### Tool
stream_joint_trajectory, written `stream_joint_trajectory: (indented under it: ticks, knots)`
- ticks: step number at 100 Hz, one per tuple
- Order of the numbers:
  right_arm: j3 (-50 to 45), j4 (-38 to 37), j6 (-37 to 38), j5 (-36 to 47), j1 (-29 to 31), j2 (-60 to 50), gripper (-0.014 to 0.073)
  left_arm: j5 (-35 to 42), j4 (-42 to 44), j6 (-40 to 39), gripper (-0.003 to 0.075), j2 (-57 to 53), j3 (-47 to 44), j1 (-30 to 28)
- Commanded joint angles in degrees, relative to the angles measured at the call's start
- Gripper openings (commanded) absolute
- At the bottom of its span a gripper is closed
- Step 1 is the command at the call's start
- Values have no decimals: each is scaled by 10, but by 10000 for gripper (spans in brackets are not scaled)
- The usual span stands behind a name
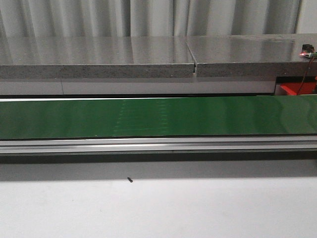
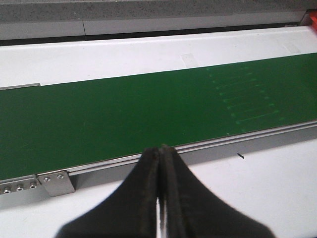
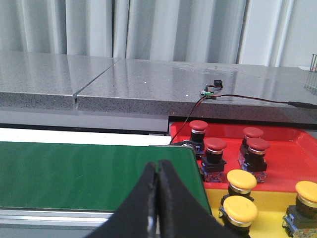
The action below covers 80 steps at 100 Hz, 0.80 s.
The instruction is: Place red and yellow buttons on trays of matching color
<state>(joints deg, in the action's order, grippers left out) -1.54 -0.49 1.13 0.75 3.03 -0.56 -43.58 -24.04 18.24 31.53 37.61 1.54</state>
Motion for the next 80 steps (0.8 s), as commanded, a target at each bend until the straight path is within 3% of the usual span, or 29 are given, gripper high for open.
stream_joint_trajectory:
  ticks: [1, 71, 80]
  knots:
    - [9, -1, 0, 49, 4, -12, -57, 33, -15, -4, -20, 0, 15, 4]
    - [9, -1, 0, 49, 4, -12, -57, 34, -10, -4, -20, -1, 15, 4]
    - [9, -1, 0, 49, 4, -12, -57, 66, 21, -4, -20, -11, 12, 5]
